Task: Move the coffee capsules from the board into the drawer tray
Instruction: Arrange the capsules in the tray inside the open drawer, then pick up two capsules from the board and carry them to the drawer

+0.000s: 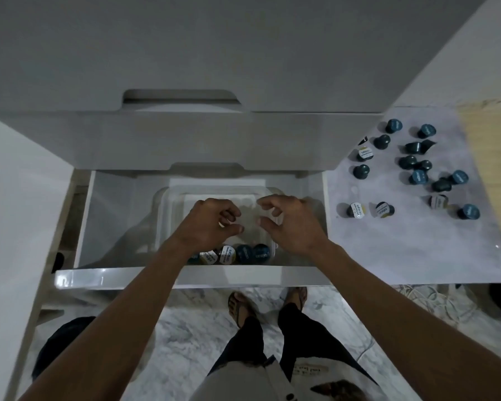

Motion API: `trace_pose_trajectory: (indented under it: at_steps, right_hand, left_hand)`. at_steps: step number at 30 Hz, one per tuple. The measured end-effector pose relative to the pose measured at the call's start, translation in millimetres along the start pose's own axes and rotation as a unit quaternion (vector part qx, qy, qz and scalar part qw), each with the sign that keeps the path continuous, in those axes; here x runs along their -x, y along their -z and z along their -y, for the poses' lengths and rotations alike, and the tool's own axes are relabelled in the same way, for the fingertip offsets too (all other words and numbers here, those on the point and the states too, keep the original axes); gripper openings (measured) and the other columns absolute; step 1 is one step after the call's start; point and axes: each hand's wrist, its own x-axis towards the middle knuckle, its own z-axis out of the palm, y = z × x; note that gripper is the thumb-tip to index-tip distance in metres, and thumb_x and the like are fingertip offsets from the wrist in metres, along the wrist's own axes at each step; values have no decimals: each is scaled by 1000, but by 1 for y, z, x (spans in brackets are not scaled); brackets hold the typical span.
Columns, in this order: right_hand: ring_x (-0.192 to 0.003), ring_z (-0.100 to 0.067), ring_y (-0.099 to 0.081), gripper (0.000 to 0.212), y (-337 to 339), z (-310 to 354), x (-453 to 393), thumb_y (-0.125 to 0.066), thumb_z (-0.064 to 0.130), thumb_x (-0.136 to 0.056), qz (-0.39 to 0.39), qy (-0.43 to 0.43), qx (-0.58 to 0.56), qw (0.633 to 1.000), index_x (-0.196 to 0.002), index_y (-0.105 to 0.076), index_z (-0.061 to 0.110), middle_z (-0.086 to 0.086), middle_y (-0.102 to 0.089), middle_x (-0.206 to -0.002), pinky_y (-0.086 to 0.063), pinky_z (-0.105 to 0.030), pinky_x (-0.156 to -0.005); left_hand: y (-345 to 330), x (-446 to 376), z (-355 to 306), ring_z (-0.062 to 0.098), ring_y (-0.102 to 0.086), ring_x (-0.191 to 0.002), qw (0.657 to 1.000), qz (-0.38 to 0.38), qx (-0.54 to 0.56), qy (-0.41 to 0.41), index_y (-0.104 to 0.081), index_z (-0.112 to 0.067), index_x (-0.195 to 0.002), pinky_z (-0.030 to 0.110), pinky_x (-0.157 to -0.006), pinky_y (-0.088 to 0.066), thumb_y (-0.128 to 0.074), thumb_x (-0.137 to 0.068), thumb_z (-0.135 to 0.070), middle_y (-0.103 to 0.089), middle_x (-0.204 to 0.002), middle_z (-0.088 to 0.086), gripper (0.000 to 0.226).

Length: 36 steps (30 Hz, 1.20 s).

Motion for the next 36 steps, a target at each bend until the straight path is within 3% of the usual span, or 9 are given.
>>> trace_pose_trajectory:
  at_steps: [8,12,18,22,25,30,33,36]
  right_hand:
    - [-88,-9,-63,37,27,10,25,-76,29,-83,-112,-29,-116,987,-117,-66,20,8,-69,-102,-52,-20,-78]
    - [-84,-3,-64,34,62,-6,46,-76,32,-82,-151,-30,-146,977,-113,-68,22,12,-69,-100,-54,-19,-75]
    - [-80,1,-63,31,138,-65,84,-77,31,-81,-198,-47,-169,964,-111,-69,23,13,-70,-97,-47,-8,-66]
    - [-76,3,-62,28,186,-123,111,-76,27,-82,-214,-48,-150,964,-108,-70,19,10,-71,-95,-48,-10,-61]
    - [-75,5,-61,27,208,-161,119,-75,22,-84,-203,-54,-134,968,-109,-69,17,8,-69,-93,-45,-6,-60]
    - [-77,-7,-61,28,209,-206,109,-72,21,-86,-139,-59,-62,987,-113,-67,20,7,-68,-97,-45,-6,-67]
    - [-93,-17,-61,35,193,-224,93,-68,15,-87,-81,-34,0,996,-122,-63,19,0,-67,-112,-50,-23,-83]
    - [-115,-29,-50,50,173,-243,74,-62,10,-87,-37,2,66,997,-134,-55,21,-5,-57,-133,-46,-38,-94]
  left_hand:
    - [0,17,-37,-4,-65,-80,992,-110,49,-32,-71,-24,-95,2,-68,-46,-83,-72,-33,-70,-91,-15,27]
    - [-19,22,-81,-1,-66,-80,985,-143,77,-59,-71,-24,-96,6,-67,-48,-82,-73,-33,-71,-89,-13,27]
    - [-74,18,-178,4,-66,-78,973,-169,112,-109,-72,-19,-95,11,-63,-50,-81,-76,-26,-71,-84,-9,22]
    - [-136,7,-229,2,-65,-75,971,-175,122,-111,-72,-20,-92,11,-66,-50,-80,-77,-23,-70,-81,-10,17]
    - [-185,-8,-242,1,-65,-76,970,-193,111,-93,-71,-19,-93,15,-68,-52,-79,-78,-24,-70,-83,-10,17]
    - [-241,-29,-226,8,-61,-84,964,-253,79,-23,-68,-16,-102,23,-75,-51,-75,-80,-15,-67,-97,-7,24]
    - [-255,-50,-201,17,-60,-94,964,-261,45,19,-63,-20,-111,36,-86,-54,-74,-79,-13,-64,-108,-1,34]
    - [-267,-71,-181,13,-55,-95,969,-244,10,29,-60,-15,-117,21,-85,-44,-73,-79,-10,-63,-115,7,41]
